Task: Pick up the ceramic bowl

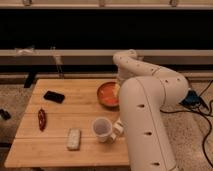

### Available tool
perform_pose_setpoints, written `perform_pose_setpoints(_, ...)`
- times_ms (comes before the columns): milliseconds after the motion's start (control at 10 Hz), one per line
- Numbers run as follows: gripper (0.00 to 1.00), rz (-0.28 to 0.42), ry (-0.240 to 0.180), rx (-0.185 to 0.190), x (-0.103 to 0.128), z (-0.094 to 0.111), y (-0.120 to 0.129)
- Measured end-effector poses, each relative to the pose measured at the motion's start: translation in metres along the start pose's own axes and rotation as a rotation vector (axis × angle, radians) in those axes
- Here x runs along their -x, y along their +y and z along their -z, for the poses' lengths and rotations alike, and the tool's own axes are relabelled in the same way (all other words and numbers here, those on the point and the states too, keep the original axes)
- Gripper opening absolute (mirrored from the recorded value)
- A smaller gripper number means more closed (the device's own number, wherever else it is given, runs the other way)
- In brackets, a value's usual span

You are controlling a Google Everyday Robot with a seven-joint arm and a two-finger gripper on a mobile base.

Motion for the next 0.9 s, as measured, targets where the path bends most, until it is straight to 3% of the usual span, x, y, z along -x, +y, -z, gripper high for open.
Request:
perform_pose_setpoints(600,0.76,0.004,0.046,0.060,-0.011,-0.033,-0.002)
perform_pose_setpoints(900,0.49,0.038,0.044,0.102,-0.007,-0.033,0.004)
